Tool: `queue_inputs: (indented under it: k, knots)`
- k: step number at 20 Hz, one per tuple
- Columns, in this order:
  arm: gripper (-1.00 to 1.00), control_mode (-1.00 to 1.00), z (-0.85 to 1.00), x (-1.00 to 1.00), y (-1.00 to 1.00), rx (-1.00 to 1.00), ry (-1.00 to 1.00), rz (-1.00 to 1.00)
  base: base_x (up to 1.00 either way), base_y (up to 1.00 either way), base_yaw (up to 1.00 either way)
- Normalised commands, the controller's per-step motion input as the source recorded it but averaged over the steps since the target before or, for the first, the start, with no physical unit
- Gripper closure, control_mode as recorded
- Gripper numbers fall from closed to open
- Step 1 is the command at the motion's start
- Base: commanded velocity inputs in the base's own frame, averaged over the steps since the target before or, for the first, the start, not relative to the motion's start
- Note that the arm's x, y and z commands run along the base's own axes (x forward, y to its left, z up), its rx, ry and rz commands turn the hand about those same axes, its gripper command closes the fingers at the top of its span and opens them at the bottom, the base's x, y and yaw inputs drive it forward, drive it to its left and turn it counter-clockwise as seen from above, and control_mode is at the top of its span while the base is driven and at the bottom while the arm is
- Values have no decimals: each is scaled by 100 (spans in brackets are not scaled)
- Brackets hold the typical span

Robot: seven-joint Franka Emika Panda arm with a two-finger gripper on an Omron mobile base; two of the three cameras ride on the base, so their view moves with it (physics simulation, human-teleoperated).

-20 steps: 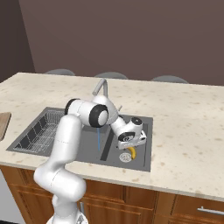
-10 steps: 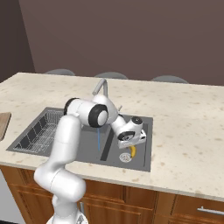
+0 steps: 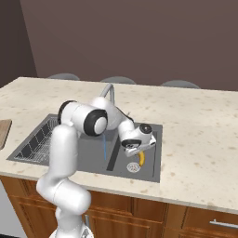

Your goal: Pick the banana from the sink and place it on the cutting board to airdry. Then turn off the sink faucet.

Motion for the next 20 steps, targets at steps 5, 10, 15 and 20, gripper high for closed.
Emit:
queue_inputs:
  k: [5, 10, 15, 20]
  knots:
    - [100, -100, 77, -30, 1, -8, -13, 6, 0, 0, 0]
    - [100, -100, 99, -14, 10, -10, -13, 6, 0, 0, 0]
    - [100, -100, 100, -14, 3, -10, -7, 4, 0, 0, 0]
    - [100, -100, 76, -39, -7, -2, 0, -2, 0, 0, 0]
